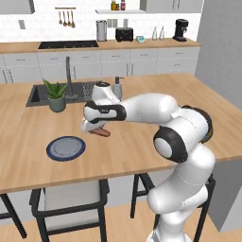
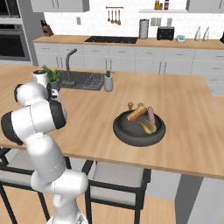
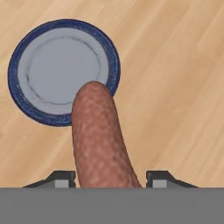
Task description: Place one bun and one sausage from the bowl on each plate.
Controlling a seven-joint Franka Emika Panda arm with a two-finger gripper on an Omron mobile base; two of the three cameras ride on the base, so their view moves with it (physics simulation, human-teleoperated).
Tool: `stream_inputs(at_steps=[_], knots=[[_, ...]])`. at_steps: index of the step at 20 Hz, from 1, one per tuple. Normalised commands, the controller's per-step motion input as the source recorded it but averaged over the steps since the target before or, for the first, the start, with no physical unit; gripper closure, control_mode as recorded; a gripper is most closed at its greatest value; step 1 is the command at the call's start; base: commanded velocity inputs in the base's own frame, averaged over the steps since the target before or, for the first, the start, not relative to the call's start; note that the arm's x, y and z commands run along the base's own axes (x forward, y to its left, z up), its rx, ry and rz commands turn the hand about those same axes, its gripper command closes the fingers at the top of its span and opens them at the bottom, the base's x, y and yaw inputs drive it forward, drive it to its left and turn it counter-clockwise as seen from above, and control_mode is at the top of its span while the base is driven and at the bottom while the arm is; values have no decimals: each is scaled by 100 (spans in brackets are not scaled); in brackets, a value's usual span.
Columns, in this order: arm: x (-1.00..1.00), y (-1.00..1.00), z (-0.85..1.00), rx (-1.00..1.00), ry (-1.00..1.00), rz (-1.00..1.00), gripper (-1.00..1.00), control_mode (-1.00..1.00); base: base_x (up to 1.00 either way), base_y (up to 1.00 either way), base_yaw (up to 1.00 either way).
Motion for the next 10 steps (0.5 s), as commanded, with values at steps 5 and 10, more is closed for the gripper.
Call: stream_inputs(at_steps=[5,10], knots=[[34,76,-13,0,-3,0,100,-100,0,0,0],[27,41,-29,0,0,-3,100,-100,0,0,0]])
